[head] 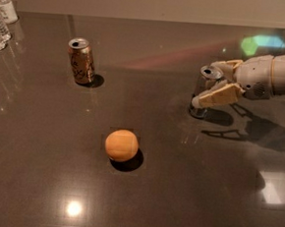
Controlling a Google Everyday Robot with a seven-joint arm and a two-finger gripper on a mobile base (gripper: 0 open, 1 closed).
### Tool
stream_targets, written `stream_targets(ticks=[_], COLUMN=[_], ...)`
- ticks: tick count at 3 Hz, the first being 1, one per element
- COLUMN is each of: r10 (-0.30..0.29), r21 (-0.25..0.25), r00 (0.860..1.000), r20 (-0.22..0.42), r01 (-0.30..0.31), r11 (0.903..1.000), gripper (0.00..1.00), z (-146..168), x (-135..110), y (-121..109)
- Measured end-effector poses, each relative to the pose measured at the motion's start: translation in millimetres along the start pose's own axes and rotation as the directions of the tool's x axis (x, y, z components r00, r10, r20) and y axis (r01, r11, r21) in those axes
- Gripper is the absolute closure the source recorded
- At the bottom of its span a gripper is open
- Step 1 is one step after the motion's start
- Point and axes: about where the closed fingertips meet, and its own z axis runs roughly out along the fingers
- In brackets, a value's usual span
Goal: Knock redbull can over
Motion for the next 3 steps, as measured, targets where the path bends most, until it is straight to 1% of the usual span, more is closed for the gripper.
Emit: stream_targets(ticks=[1,2,3], r10=[0.008,0.006,-0.019], r21=[-0.001,-0.008,-0.014], r00=[1.000,1.000,0.996], r20=[0.013,0.006,-0.091], r01=[-0.008,-0.006,0.018], r11=[1.0000,1.0000,0.9997], gripper=[0.41,0.64,0.87], z=[3,2,-5], x=[-1,-7,-23], y=[1,4,9])
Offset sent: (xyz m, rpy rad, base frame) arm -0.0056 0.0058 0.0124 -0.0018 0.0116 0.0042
